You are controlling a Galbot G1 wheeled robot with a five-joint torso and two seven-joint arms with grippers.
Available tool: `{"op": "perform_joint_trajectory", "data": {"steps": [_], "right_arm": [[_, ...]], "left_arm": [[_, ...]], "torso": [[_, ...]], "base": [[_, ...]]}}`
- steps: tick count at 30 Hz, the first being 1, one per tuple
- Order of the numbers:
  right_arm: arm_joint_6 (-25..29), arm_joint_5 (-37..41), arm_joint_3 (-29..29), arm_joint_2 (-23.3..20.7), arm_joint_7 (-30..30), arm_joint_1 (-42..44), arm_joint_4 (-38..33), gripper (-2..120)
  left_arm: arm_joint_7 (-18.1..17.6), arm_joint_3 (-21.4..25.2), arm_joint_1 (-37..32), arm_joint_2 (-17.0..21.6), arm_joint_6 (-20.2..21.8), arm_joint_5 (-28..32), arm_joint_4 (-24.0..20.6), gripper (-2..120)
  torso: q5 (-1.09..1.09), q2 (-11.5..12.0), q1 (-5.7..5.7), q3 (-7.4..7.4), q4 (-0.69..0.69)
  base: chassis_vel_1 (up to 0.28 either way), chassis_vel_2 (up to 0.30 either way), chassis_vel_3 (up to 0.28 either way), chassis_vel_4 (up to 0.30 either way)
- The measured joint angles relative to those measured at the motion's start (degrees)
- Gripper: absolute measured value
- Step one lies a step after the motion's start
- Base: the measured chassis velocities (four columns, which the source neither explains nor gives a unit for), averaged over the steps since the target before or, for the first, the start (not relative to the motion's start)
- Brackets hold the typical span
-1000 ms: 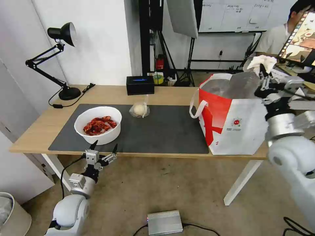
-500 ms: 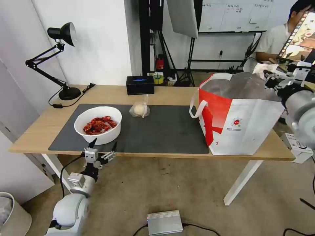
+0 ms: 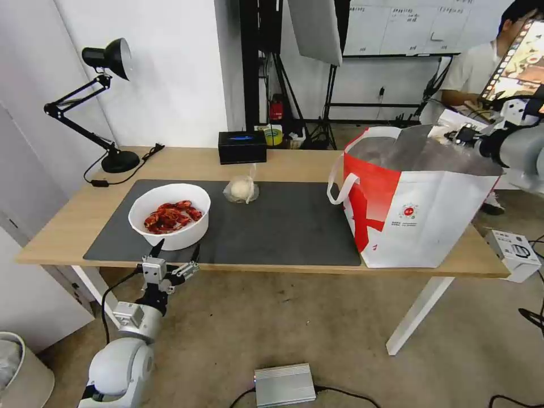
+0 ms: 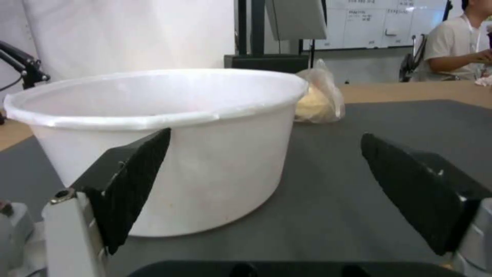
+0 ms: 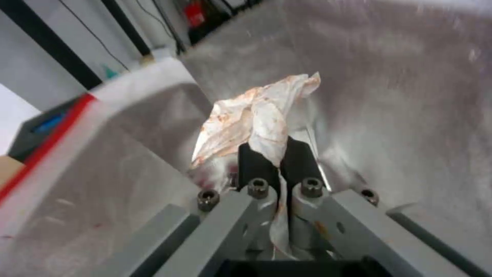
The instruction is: Pick up the trash from the table and place it into the takeout bag.
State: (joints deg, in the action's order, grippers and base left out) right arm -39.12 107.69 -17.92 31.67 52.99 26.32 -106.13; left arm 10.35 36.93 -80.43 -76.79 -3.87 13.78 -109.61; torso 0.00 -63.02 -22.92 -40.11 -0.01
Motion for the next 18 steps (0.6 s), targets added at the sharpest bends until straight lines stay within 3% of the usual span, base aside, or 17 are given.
{"op": "perform_joint_trajectory", "data": {"steps": [6, 9, 13, 17, 18], "right_arm": [[-0.1, 1.4, 2.2, 2.5, 1.8, -2.1, 2.5, 0], [0.0, 1.4, 2.6, 3.2, 1.8, -2.2, 2.6, 7], [0.0, 1.4, 2.6, 3.9, 1.9, -2.2, 2.7, 21], [-0.1, 1.5, 2.4, 4.3, 1.9, -1.9, 2.3, 42], [-0.1, 1.5, 2.4, 4.3, 1.9, -1.9, 2.3, 42]], "left_arm": [[0.0, 0.0, 0.3, 0.2, 0.0, 0.1, 0.1, 100], [0.0, -0.1, 0.3, 0.2, 0.1, 0.1, 0.0, 100], [0.0, 0.0, 0.0, 0.3, 0.2, 0.1, -0.3, 100], [0.0, 0.1, -0.5, 0.6, 0.2, 0.1, -0.6, 100], [0.0, 0.1, -0.5, 0.6, 0.2, 0.1, -0.6, 100]], "torso": [[0.0, 0.0, -0.01, -0.01, 0.02], [-0.01, 0.0, 0.0, 0.0, 0.02], [0.0, 0.0, 0.0, 0.0, 0.01], [0.0, 0.0, 0.0, 0.0, 0.01], [0.0, 0.0, 0.0, 0.0, 0.01]], "base": [[0.0, 0.0, 0.0, 0.0], [0.0, 0.0, 0.0, 0.0], [0.0, 0.0, 0.0, 0.0], [0.0, 0.0, 0.0, 0.0], [0.0, 0.0, 0.0, 0.0]]}}
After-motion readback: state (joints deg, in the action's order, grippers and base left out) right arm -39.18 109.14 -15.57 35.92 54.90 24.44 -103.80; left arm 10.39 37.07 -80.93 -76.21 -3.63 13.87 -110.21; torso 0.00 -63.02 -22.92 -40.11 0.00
